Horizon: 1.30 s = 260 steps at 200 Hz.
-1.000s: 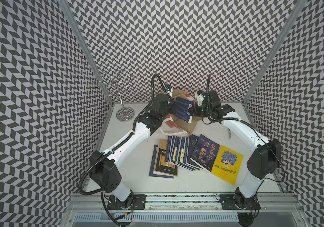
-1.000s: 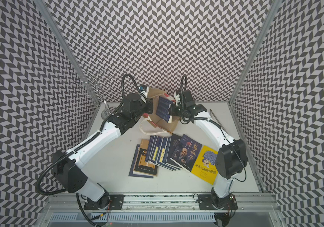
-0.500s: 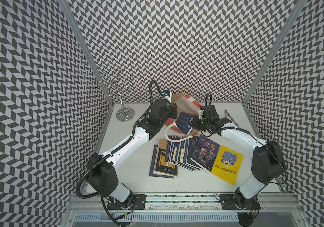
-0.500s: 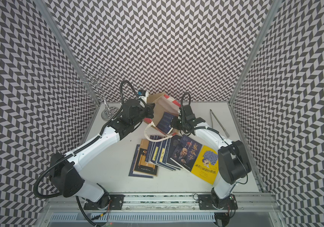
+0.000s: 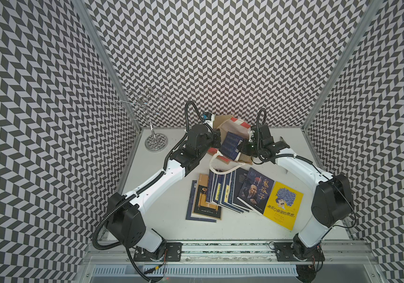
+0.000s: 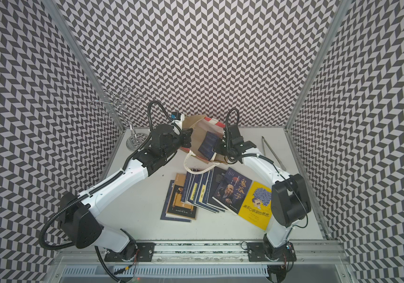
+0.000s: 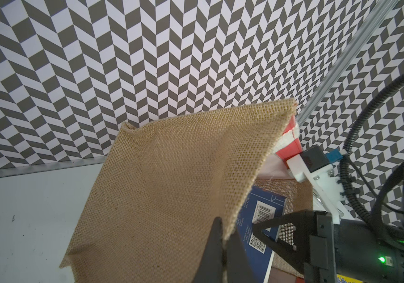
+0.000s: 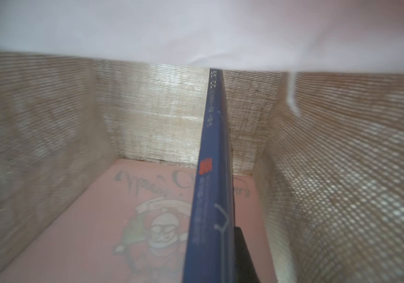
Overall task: Put the books into the canvas bag
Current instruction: Place the canvas bag at the center of the board.
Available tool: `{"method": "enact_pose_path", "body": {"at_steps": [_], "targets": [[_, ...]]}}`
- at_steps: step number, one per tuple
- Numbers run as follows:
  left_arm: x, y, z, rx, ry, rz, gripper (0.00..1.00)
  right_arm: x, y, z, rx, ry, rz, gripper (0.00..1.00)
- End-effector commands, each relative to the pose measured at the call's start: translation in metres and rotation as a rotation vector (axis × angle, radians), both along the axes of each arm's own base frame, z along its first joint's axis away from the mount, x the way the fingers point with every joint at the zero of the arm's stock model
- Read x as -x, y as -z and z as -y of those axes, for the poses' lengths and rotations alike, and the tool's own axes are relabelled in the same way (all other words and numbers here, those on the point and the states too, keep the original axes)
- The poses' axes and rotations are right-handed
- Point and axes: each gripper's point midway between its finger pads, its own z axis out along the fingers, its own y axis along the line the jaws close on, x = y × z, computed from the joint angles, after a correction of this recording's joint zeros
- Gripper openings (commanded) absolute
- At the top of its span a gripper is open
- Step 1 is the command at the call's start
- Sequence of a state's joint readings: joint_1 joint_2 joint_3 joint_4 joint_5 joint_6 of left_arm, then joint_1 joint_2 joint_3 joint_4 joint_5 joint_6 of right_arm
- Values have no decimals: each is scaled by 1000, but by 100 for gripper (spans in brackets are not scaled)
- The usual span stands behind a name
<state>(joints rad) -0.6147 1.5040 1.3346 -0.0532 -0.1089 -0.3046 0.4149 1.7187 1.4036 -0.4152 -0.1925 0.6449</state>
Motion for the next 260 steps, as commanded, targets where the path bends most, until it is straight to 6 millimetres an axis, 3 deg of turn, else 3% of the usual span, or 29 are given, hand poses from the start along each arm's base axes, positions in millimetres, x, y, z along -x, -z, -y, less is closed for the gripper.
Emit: {"method": "enact_pose_path", "body": {"at_steps": [1,23,48,91,134,165,190,214,232,260], "targets": [[5,-23,-3,33,-7,65,0,-16,-11,5,20,31,64,0],[5,-21,-3,31,-9,62,0,-17,-12,9,49,42,71,5],[5,-22,-3,34,-11,61,0,-16,-16,11,53,40,87,25],[1,-20,-2,29,-15,57,0,-16,-21,14,74,34,105,36],[-2,-17,-7,26,-28,49,0,-11,-62,20,99,17,198,49],[-7,-14,-9,26,-34,39,0,9,-90,27,104,-11,263,64],[-10,-14,-10,28,-34,37,0,25,-101,41,127,9,303,72],[-12,-13,-13,27,-37,33,0,34,-97,61,159,44,302,76],[-15,-12,-13,29,-31,29,0,34,-80,73,171,52,267,77],[-17,-11,-15,34,-26,23,0,29,-59,77,170,36,226,77]]}}
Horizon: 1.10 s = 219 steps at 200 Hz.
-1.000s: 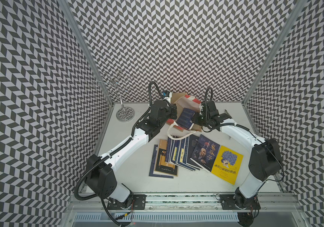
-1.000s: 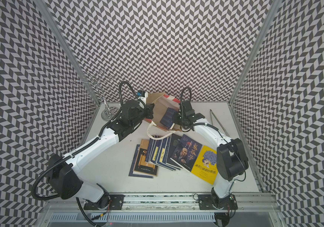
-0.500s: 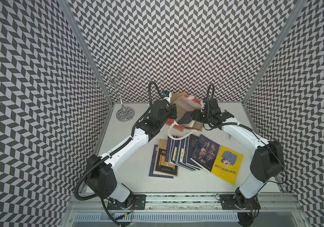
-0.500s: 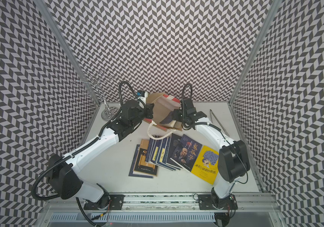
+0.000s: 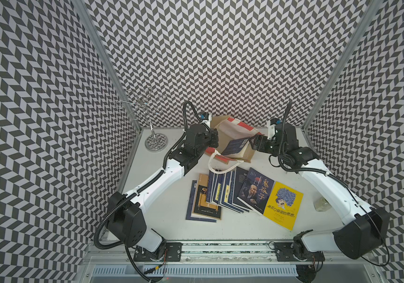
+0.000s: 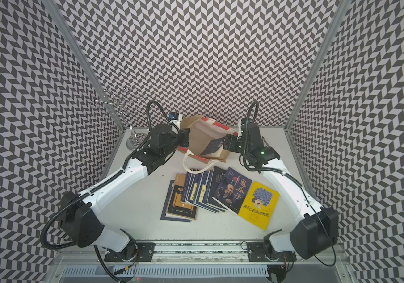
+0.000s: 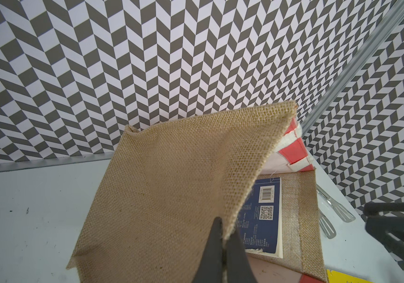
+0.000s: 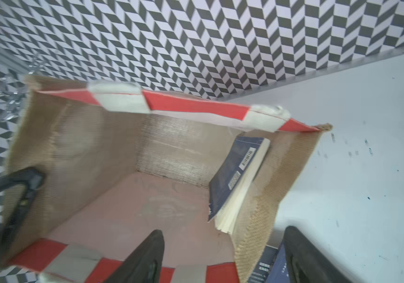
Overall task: Put the books into the canvas bag
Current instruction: Place the canvas bag at the center of the board.
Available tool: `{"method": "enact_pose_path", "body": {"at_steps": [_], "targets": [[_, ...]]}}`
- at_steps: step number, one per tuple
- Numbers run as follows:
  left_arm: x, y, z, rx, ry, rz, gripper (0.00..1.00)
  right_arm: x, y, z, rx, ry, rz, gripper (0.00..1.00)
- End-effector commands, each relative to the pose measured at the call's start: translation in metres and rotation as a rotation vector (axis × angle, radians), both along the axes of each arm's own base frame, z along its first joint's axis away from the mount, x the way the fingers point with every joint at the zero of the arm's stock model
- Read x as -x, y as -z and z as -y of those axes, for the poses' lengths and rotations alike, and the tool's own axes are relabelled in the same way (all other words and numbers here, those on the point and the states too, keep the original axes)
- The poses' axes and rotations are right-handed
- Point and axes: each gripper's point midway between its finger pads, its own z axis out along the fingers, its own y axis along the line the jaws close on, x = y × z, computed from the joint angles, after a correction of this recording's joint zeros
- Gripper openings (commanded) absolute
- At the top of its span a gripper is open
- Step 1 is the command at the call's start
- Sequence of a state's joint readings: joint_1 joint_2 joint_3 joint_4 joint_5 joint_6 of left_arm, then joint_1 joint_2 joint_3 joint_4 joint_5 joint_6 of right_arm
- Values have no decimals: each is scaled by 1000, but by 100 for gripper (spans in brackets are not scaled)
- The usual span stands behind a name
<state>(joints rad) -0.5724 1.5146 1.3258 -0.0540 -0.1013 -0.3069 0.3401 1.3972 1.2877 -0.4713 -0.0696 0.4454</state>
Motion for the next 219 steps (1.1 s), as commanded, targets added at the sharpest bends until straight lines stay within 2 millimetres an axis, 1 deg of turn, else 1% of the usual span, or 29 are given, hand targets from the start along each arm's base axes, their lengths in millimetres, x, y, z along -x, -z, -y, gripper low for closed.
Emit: {"method": "enact_pose_path", "body": {"at_steps": [1,28,45,53,64,73,87,103,117,140,157,182,200,219], "targets": [[-5,-21,1,42,9,43,0,-7,19,3,20,-11,-25,77],[-7,-18,0,40,14,34,0,-11,33,5,36,-2,-55,76],[-7,-16,1,41,19,31,0,-13,42,-2,15,-35,-65,75],[-8,-15,2,43,21,27,0,-14,45,-6,4,-53,-69,73],[-8,-15,2,43,22,26,0,-16,51,-10,-4,-74,-79,68],[-9,-14,2,42,22,25,0,-19,55,-13,-13,-86,-92,59],[-10,-14,1,43,21,23,0,-21,62,-16,-16,-103,-125,36],[-12,-15,2,48,25,23,0,-26,67,-16,-6,-114,-151,13],[-14,-17,3,57,34,23,0,-31,64,-13,-5,-109,-143,0],[-16,-19,5,71,49,17,0,-40,46,-3,-3,-80,-100,0],[-18,-22,6,81,54,15,1,-47,32,9,13,-53,-72,0],[-19,-20,8,84,63,3,3,-56,12,27,27,-16,-28,0],[-19,-17,11,92,79,-11,4,-61,4,35,25,-12,-7,0],[-17,-16,16,109,104,-24,5,-66,5,41,41,-12,-21,0]]}}
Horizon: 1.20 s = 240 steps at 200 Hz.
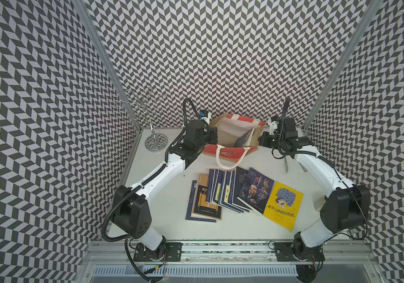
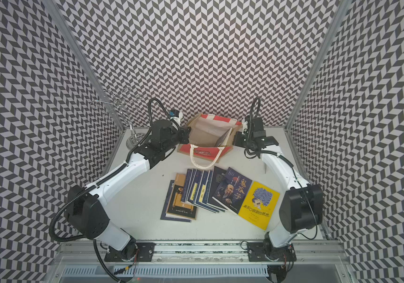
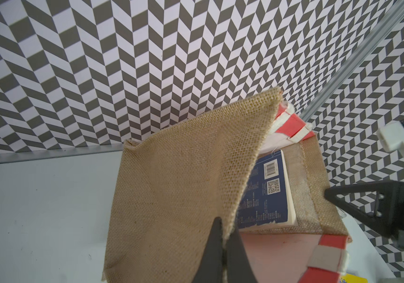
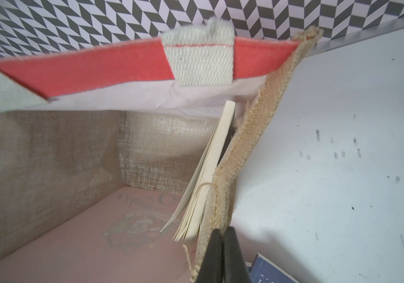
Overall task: Put the books into the canvas bag
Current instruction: Place the canvas bag at the center of the board.
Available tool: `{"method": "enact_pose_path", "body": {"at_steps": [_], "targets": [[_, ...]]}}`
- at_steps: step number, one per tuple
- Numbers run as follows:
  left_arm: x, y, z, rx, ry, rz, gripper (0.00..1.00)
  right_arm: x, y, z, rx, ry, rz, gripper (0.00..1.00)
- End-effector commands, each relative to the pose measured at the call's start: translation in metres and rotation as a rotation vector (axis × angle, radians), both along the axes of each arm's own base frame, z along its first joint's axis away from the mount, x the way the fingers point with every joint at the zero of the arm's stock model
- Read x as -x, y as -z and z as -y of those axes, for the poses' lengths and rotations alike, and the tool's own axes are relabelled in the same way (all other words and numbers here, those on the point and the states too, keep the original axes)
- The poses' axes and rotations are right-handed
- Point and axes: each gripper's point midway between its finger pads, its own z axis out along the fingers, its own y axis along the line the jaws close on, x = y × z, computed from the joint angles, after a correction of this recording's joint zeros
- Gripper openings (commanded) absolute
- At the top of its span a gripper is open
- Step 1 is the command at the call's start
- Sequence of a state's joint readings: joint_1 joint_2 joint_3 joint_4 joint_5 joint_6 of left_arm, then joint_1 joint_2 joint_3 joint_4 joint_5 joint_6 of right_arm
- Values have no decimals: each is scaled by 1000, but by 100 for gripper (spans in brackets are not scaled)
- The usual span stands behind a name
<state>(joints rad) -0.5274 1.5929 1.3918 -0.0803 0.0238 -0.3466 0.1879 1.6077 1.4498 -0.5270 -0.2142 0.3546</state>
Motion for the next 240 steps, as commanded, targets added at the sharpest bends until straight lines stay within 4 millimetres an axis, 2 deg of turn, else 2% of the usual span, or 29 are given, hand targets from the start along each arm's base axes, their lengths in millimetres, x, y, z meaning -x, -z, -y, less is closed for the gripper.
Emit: {"method": "enact_pose_path", "body": {"at_steps": [1,33,70,100,126,168,223,240], "targets": [[0,-28,7,72,38,41,5,-14,-22,10,31,4,70,0],[0,-18,13,79,64,14,7,-23,-15,13,59,-12,44,1],[-5,-1,13,113,55,-40,11,-32,-23,7,59,-52,39,5],[-9,5,10,131,56,-62,23,-33,-16,4,60,-69,19,6],[-11,7,6,138,54,-68,42,-31,-13,2,54,-80,20,6],[-11,6,3,147,55,-68,53,-32,-11,1,48,-86,20,8],[-6,0,-2,146,56,-53,74,-32,-13,-4,35,-107,31,33],[-4,-1,-5,145,52,-52,78,-32,-15,-4,35,-108,36,36]]}}
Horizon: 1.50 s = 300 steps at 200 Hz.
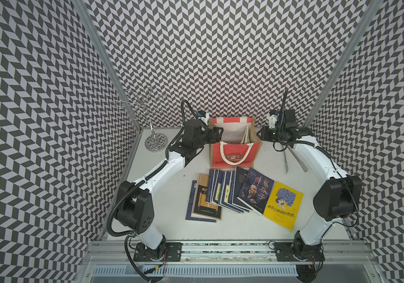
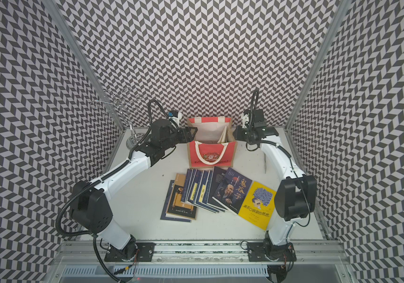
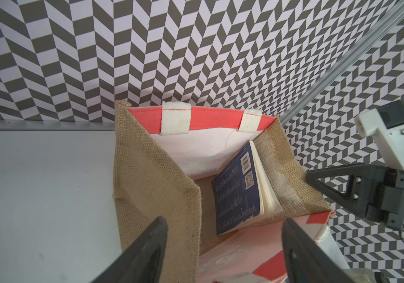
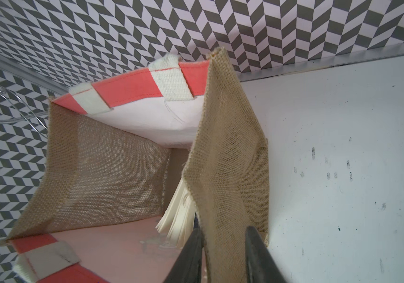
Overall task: Put the books into the canvas bag
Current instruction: Place the canvas bag at the center of the board, then pick up the book from the book.
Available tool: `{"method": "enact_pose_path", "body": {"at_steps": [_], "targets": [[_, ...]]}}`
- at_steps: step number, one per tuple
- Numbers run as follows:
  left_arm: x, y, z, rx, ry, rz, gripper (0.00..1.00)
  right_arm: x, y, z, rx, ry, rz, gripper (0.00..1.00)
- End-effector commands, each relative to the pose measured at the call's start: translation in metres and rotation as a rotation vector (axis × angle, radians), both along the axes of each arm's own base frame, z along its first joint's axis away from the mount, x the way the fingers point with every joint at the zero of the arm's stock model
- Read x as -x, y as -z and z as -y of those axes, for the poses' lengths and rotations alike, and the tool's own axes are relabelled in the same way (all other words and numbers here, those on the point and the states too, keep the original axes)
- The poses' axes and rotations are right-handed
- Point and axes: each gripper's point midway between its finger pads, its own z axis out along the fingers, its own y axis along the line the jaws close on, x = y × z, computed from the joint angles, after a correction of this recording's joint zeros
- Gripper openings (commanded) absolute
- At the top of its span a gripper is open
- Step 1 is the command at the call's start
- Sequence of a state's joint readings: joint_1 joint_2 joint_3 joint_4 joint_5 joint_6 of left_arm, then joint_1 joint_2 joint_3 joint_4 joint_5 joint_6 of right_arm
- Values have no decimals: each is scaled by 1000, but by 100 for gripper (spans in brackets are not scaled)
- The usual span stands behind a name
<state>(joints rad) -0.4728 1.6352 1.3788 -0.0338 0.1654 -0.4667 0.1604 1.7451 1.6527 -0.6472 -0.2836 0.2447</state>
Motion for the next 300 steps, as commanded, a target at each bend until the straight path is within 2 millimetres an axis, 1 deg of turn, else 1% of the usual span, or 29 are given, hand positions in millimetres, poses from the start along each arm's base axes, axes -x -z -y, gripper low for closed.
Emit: {"method": "enact_pose_path", "body": {"at_steps": [1,25,41,55,73,84,103,115,128,141,149,163,182,200,204,205,206,207,209,213,223,237,249,264,276,300], "targets": [[6,-16,-7,18,0,39,78,-8,-11,-1,-7,-14,57,36],[16,-11,-14,11,-3,31,85,-8,-15,-3,-7,-20,70,44],[28,-4,-22,-5,-10,29,90,-6,-22,-4,-14,-30,93,49],[42,2,-29,-16,-8,30,98,-4,-29,-7,-22,-50,119,52],[62,15,-36,-25,11,21,99,1,-38,-11,-38,-70,154,56],[76,21,-37,-25,42,20,99,5,-41,-13,-40,-76,173,61],[103,30,-31,-17,120,20,99,15,-46,-9,-32,-56,208,70],[121,38,-23,-18,174,18,99,24,-49,-3,-25,-29,224,74],[141,46,-9,-20,237,14,99,37,-52,5,-27,16,245,79],[161,53,8,-20,304,8,99,56,-48,16,-28,74,253,86],[173,59,18,-19,346,4,99,69,-41,24,-28,110,249,88],[191,67,35,-3,415,-7,99,95,-21,33,-26,146,227,93],[212,72,59,14,493,-21,99,130,23,43,-48,197,165,97],[228,77,82,13,558,-28,99,159,64,43,-88,204,81,97],[232,78,88,13,574,-30,99,164,71,43,-94,206,70,98],[233,78,89,13,579,-30,99,164,69,42,-101,203,74,98],[234,78,91,13,583,-32,99,167,76,43,-99,205,60,98],[234,78,92,13,585,-32,99,167,75,42,-105,203,64,98],[236,80,94,11,592,-35,99,169,79,42,-110,204,57,98],[238,81,99,10,604,-36,99,174,88,41,-118,205,40,100],[244,85,109,12,633,-46,99,185,111,38,-136,188,-9,99],[248,93,122,14,661,-68,99,196,140,37,-157,197,-88,99],[247,103,131,13,674,-101,99,201,155,37,-156,198,-130,99],[243,112,139,10,678,-131,99,204,163,35,-158,198,-168,100],[240,118,144,12,674,-150,99,204,171,40,-139,232,-201,99],[229,133,152,-16,643,-189,99,206,184,40,-138,235,-237,99]]}}
